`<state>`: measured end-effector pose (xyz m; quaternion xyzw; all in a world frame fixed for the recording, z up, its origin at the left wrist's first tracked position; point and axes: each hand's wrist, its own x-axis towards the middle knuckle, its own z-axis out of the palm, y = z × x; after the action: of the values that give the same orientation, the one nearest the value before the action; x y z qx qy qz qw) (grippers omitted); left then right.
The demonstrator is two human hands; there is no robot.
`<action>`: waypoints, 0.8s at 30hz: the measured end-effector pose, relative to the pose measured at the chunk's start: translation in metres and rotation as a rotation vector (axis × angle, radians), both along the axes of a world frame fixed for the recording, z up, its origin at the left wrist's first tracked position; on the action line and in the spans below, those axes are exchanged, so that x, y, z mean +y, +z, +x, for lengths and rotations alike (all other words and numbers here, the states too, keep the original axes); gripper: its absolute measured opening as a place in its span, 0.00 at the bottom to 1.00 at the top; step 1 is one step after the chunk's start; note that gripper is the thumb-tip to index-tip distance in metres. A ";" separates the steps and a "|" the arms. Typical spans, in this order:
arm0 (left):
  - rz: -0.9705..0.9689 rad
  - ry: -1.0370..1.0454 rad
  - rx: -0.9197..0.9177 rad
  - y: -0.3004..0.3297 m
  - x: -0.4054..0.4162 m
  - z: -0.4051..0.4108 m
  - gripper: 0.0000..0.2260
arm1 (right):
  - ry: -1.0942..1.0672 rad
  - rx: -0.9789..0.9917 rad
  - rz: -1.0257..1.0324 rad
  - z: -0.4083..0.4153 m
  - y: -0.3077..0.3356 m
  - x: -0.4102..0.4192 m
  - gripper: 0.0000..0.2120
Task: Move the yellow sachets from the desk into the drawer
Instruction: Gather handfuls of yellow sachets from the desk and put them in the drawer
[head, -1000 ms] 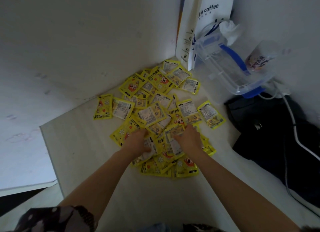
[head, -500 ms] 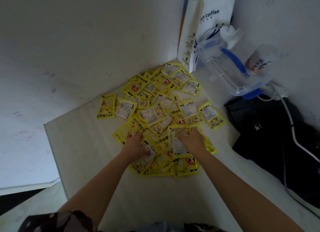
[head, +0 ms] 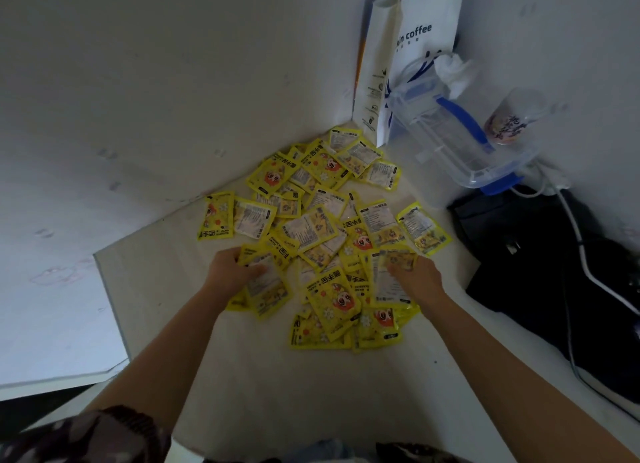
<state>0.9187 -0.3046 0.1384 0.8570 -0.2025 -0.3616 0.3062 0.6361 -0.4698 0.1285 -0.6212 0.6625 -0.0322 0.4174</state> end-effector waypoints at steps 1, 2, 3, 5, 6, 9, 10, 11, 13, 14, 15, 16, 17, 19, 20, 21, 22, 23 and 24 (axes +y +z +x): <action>-0.001 0.025 -0.009 0.001 -0.002 0.005 0.09 | -0.009 -0.009 0.002 -0.003 0.000 -0.001 0.18; 0.002 0.041 -0.019 0.000 -0.004 0.010 0.09 | -0.013 -0.014 0.000 -0.005 -0.001 -0.001 0.18; 0.005 0.053 -0.024 -0.001 -0.005 0.015 0.09 | -0.019 -0.010 0.005 -0.007 -0.002 -0.001 0.18; 0.022 0.053 -0.047 -0.001 -0.009 0.019 0.10 | -0.029 0.009 0.015 -0.010 -0.003 -0.002 0.18; 0.035 0.041 -0.065 -0.002 -0.010 0.021 0.10 | -0.027 0.019 0.010 -0.011 -0.005 -0.003 0.19; 0.059 0.014 -0.085 -0.006 -0.015 0.021 0.13 | -0.020 0.031 0.018 -0.012 -0.008 -0.005 0.20; 0.067 0.002 -0.090 -0.007 -0.016 0.021 0.15 | -0.016 0.029 0.024 -0.013 -0.008 -0.006 0.20; 0.074 -0.007 -0.095 -0.010 -0.017 0.022 0.19 | -0.017 0.027 0.035 -0.013 -0.008 -0.006 0.20; 0.110 -0.043 -0.100 -0.015 -0.017 0.025 0.27 | -0.026 0.021 0.052 -0.013 -0.009 -0.007 0.21; 0.121 -0.065 -0.103 -0.017 -0.017 0.026 0.29 | -0.026 0.020 0.055 -0.013 -0.010 -0.008 0.21; 0.124 -0.083 -0.105 -0.019 -0.017 0.026 0.29 | -0.024 0.026 0.062 -0.013 -0.009 -0.008 0.21; 0.129 -0.092 -0.110 -0.019 -0.017 0.026 0.29 | -0.021 0.033 0.069 -0.013 -0.010 -0.009 0.21; 0.137 -0.095 -0.116 -0.017 -0.016 0.024 0.30 | -0.022 0.040 0.082 -0.013 -0.009 -0.009 0.21; 0.154 -0.100 -0.139 -0.013 -0.017 0.019 0.31 | -0.025 0.042 0.092 -0.012 -0.009 -0.010 0.21; 0.155 -0.100 -0.148 -0.012 -0.017 0.017 0.29 | -0.024 0.044 0.092 -0.012 -0.008 -0.010 0.21; 0.155 -0.095 -0.150 -0.014 -0.017 0.015 0.27 | -0.020 0.050 0.093 -0.011 -0.007 -0.010 0.22; 0.156 -0.087 -0.155 -0.013 -0.017 0.012 0.26 | -0.013 0.054 0.089 -0.011 -0.007 -0.010 0.22; 0.159 -0.072 -0.153 -0.012 -0.016 0.010 0.26 | -0.011 0.060 0.094 -0.012 -0.007 -0.009 0.23; 0.158 -0.068 -0.153 -0.013 -0.015 0.010 0.26 | -0.012 0.059 0.096 -0.012 -0.007 -0.008 0.23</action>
<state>0.9290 -0.3195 0.1254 0.8961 -0.2254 -0.3202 0.2089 0.6237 -0.4781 0.1210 -0.5972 0.6790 0.0152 0.4267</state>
